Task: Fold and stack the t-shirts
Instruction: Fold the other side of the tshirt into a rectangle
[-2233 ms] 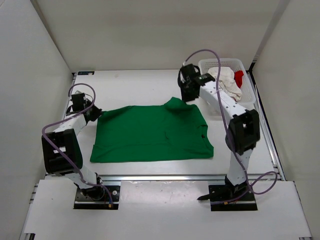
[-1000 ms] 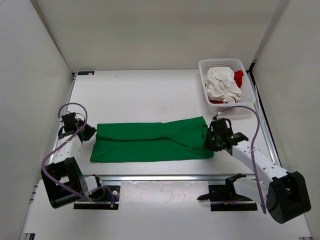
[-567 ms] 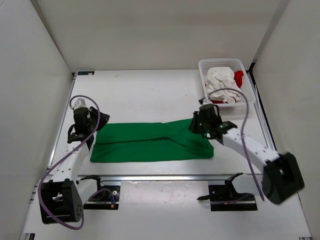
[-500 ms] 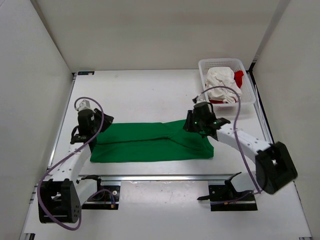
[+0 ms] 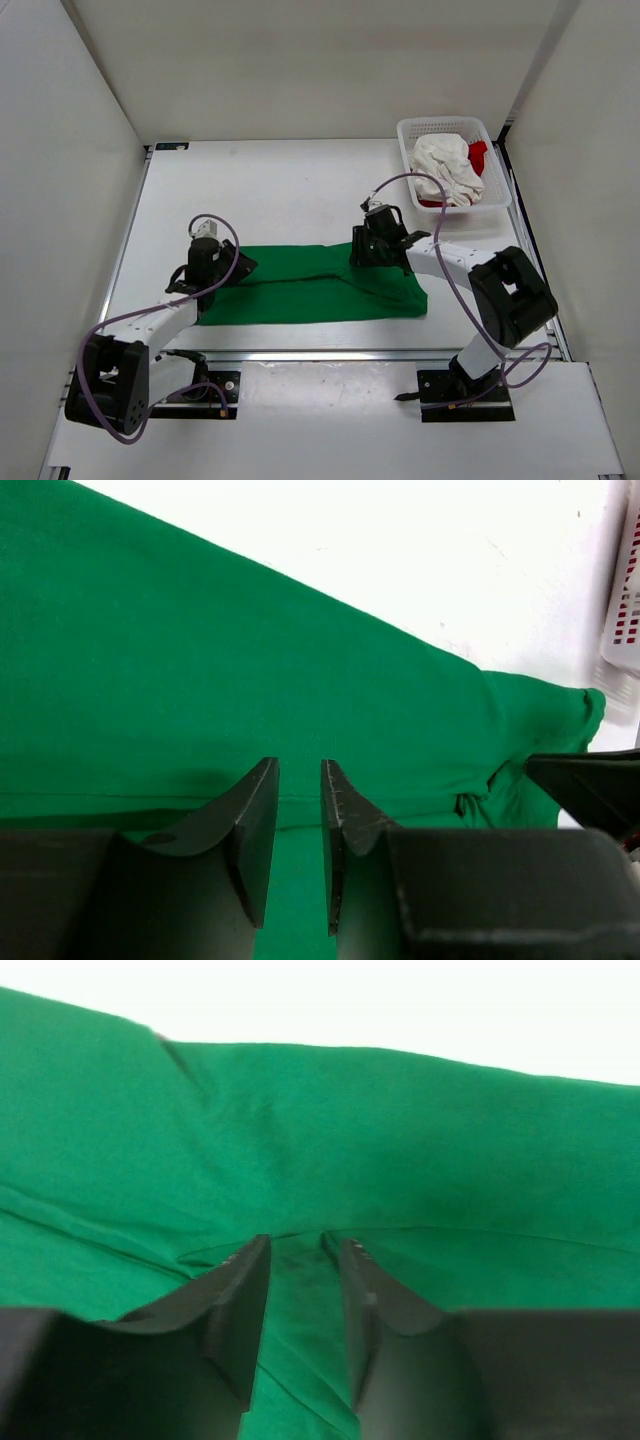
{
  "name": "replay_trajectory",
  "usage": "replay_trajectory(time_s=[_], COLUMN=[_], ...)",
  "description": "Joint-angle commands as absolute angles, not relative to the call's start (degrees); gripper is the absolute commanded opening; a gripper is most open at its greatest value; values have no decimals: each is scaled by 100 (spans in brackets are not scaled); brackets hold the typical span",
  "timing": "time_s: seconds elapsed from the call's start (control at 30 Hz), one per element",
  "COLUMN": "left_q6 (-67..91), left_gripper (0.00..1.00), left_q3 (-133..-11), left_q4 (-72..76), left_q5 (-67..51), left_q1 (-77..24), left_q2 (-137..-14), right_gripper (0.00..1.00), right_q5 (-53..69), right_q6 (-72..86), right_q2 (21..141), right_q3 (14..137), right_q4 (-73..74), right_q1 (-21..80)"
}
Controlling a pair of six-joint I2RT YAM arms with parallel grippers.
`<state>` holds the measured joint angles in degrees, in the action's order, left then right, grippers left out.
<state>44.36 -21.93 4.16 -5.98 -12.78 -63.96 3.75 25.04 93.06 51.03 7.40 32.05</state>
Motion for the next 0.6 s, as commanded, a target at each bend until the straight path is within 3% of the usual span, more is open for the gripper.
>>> replay_trajectory(time_s=[0.0, 0.2, 0.43, 0.57], left_q6=[4341, 4430, 4509, 4500], left_gripper=[34, 34, 33, 32], left_q3=[-2066, -1899, -1872, -1828], left_q4=[712, 905, 1019, 1055], left_q5=[-588, -685, -624, -580], left_q1=[-1152, -1142, -1309, -1398], left_q2=[-6354, -6354, -6399, -6355], right_gripper=[30, 16, 38, 37], right_q5=[351, 334, 81, -218], right_q6=[2496, 2558, 2523, 2478], right_q2=[9220, 9158, 9193, 9167], right_q3=[4958, 4860, 4860, 5027], right_q4=[422, 519, 571, 746], right_q1=[3340, 3524, 3586, 3516])
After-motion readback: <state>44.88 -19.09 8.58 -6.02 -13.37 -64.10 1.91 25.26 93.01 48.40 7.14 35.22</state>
